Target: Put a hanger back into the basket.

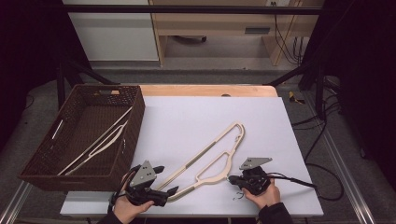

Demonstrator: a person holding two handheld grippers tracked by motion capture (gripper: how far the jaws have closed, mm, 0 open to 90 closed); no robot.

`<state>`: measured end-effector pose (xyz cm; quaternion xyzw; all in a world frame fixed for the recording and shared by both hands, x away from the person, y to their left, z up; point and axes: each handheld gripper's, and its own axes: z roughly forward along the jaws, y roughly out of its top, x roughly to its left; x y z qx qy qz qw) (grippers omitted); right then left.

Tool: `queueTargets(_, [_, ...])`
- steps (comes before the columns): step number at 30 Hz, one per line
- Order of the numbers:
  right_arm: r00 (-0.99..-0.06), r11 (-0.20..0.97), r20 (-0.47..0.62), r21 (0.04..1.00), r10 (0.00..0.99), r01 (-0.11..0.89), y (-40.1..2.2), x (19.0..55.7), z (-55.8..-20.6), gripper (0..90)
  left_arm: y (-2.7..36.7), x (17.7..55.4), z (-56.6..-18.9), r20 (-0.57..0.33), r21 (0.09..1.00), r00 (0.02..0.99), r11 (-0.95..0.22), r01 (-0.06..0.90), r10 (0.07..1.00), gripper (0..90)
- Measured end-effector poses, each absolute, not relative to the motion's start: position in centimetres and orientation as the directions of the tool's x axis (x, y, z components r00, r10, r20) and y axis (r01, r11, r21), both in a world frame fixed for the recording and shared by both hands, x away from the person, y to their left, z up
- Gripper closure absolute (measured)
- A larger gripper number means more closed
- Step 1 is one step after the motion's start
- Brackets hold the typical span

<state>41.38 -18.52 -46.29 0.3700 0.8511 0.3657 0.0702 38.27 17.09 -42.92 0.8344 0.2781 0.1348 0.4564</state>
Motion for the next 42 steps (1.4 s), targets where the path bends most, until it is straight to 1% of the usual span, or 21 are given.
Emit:
queueTargets(7, [-0.719,0.467,0.142,0.671,0.680,0.575,-18.6,41.5,-45.6,89.2,15.8,38.4,-43.1,-0.033,0.821,0.829,-0.458,0.341,0.558,18.3])
queueTargets(8, [-0.725,0.477,0.136,0.669,0.675,0.570,-18.5,41.5,-45.4,89.2,15.5,38.4,-43.1,-0.032,0.818,0.832,-0.464,0.341,0.554,19.7])
queueTargets(13, [-0.723,0.473,0.136,0.673,0.677,0.569,-18.3,41.5,-45.0,89.2,13.8,38.6,-43.5,-0.027,0.787,0.851,-0.514,0.342,0.524,22.0])
queueTargets(17, [-0.721,0.466,0.140,0.676,0.679,0.570,-18.3,41.5,-44.6,89.2,12.6,39.1,-43.8,-0.037,0.767,0.855,-0.533,0.356,0.517,27.7])
queueTargets(22, [-0.724,0.469,0.135,0.679,0.676,0.564,-18.3,41.6,-44.2,89.2,10.8,40.0,-44.7,-0.030,0.722,0.861,-0.584,0.370,0.508,32.0])
queueTargets(27, [-0.732,0.480,0.125,0.679,0.670,0.556,-18.0,41.6,-43.7,89.3,9.5,40.8,-45.6,-0.010,0.677,0.856,-0.627,0.386,0.516,41.2])
queueTargets(33, [-0.737,0.477,0.127,0.687,0.664,0.548,-18.1,41.6,-43.2,89.3,9.1,41.3,-46.3,-0.004,0.642,0.847,-0.648,0.410,0.531,55.1])
queueTargets(35, [-0.733,0.471,0.131,0.688,0.668,0.552,-18.1,41.6,-43.1,89.3,9.1,41.3,-46.4,-0.009,0.639,0.850,-0.651,0.409,0.526,60.8])
queueTargets(37, [-0.735,0.469,0.132,0.691,0.666,0.549,-18.1,41.6,-43.1,89.3,9.1,41.2,-46.4,-0.005,0.644,0.851,-0.649,0.405,0.525,64.2])
queueTargets(41, [-0.738,0.469,0.132,0.696,0.661,0.544,-18.1,41.6,-43.0,89.2,9.0,40.9,-46.3,0.000,0.648,0.858,-0.653,0.391,0.514,76.1])
queueTargets(42, [-0.740,0.467,0.135,0.698,0.659,0.543,-18.2,41.6,-43.0,89.1,8.9,40.9,-46.2,0.004,0.651,0.857,-0.653,0.388,0.515,77.9])
